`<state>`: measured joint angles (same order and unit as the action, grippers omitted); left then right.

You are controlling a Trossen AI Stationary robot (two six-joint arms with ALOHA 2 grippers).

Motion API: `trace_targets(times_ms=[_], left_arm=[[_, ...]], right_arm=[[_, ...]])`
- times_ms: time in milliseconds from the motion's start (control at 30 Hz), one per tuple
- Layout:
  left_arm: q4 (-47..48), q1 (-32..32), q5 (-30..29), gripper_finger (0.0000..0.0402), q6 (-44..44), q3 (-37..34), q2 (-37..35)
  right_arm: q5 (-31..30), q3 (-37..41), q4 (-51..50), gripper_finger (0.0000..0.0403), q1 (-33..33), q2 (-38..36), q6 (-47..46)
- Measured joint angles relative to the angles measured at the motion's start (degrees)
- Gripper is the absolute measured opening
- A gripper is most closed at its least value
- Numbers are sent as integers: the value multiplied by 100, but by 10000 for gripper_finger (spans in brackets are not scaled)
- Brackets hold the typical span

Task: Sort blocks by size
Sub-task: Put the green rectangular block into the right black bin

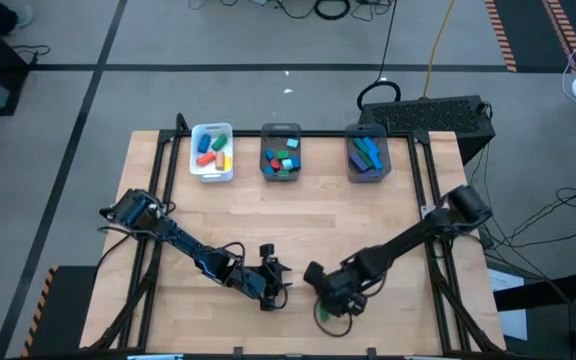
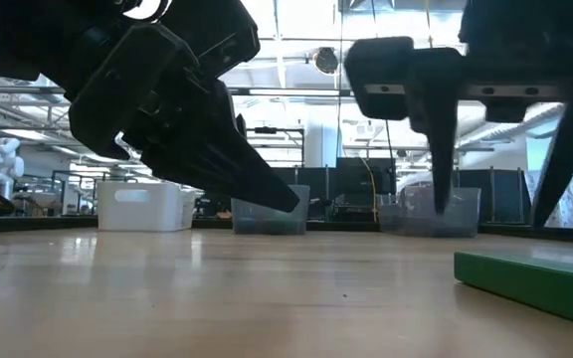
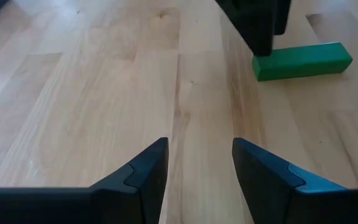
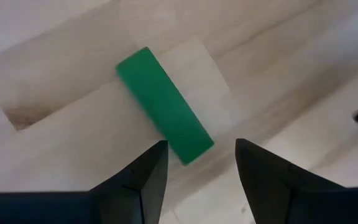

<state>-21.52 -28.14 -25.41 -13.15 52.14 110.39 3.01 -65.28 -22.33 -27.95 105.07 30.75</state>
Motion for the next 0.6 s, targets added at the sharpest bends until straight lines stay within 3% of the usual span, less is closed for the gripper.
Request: trace_targets(times_ms=[300,600], left_arm=[[27,0,-9,180,-107,0,0],[119,0,-11,180,-229,2,0]], right_arm=[[-78,-1340,-1592,174,-195,924,1380],[-724,-1584,-1784,174,-451,1225,2488]])
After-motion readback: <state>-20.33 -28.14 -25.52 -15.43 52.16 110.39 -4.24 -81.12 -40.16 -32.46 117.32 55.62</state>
